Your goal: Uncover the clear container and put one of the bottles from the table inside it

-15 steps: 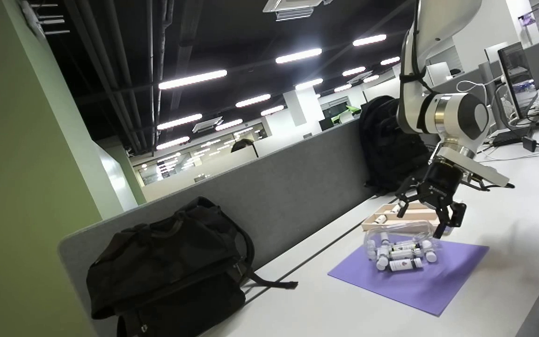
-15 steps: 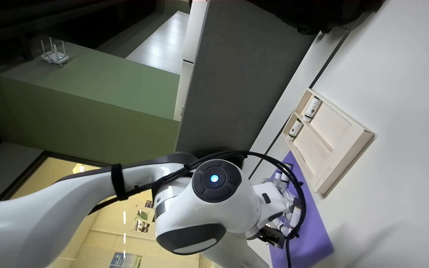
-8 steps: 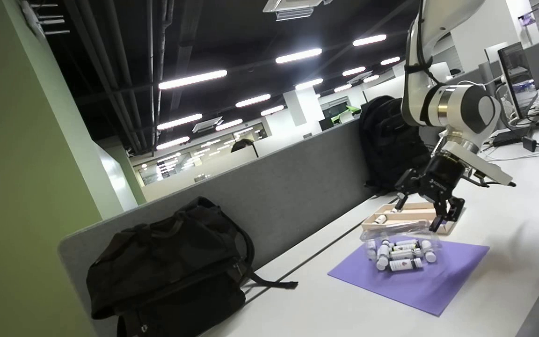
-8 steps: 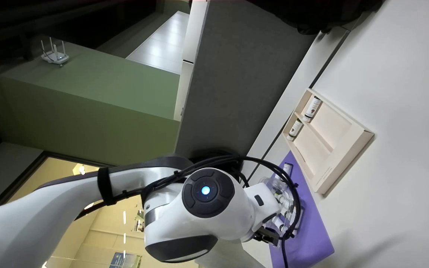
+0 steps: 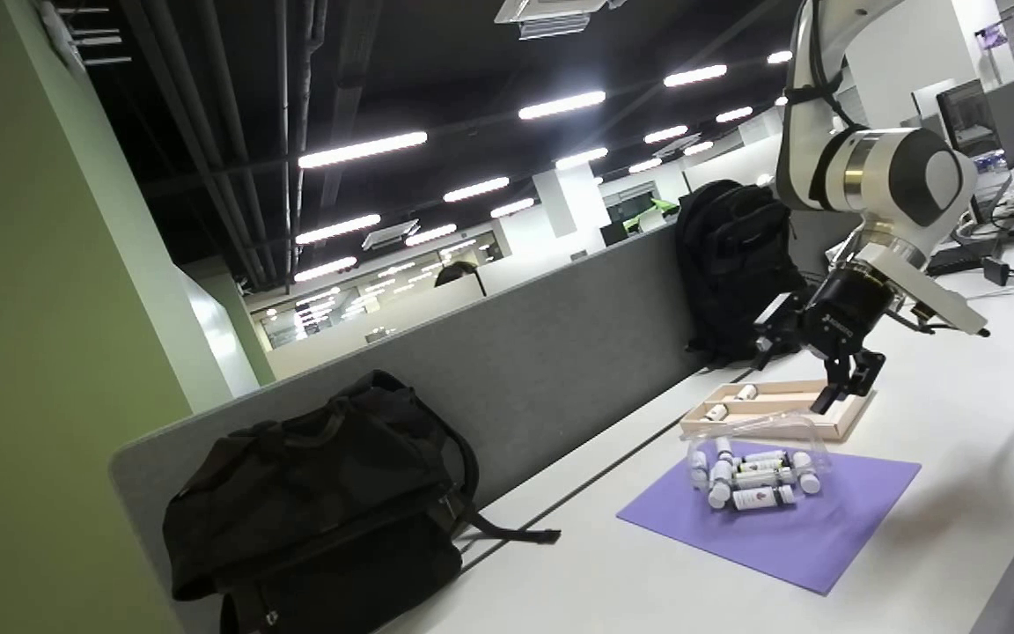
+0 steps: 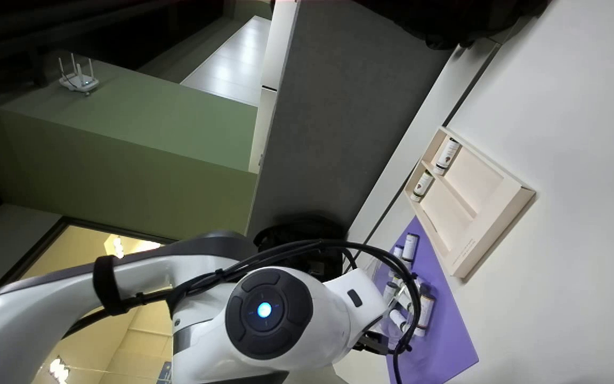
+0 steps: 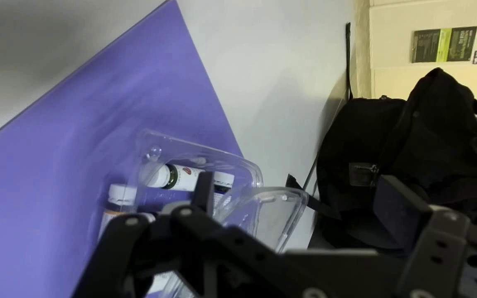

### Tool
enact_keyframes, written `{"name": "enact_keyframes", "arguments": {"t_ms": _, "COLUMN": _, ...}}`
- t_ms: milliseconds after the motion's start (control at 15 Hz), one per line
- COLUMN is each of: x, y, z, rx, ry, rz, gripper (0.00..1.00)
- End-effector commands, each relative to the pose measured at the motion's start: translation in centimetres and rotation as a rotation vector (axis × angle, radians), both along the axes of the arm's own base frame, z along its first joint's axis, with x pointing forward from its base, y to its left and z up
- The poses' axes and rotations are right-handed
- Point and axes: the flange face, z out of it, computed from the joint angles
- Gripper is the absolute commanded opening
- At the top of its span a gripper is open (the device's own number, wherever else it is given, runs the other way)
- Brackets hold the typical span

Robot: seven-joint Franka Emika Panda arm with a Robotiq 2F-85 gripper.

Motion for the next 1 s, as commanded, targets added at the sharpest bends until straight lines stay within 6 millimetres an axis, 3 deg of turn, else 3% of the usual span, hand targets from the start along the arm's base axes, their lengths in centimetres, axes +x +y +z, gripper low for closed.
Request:
{"name": "enact_keyframes", "arguments": {"t_ms": 0, "x": -1.3, "y": -1.2, "z": 1.7, "rx": -0.009, "ry": -0.046, "rz": -0.048, "gripper": 1.0}}
{"name": "enact_keyframes", "arguments": {"t_ms": 400, "x": -0.8, "y": -3.7, "z": 2.6, "rx": -0.017, "ry": -0.057, "rz": -0.105, "gripper": 1.0}}
{"name": "enact_keyframes", "arguments": {"t_ms": 933, "x": -1.2, "y": -2.3, "z": -0.1, "rx": -0.027, "ry": 0.017, "rz": -0.043, "gripper": 1.0}}
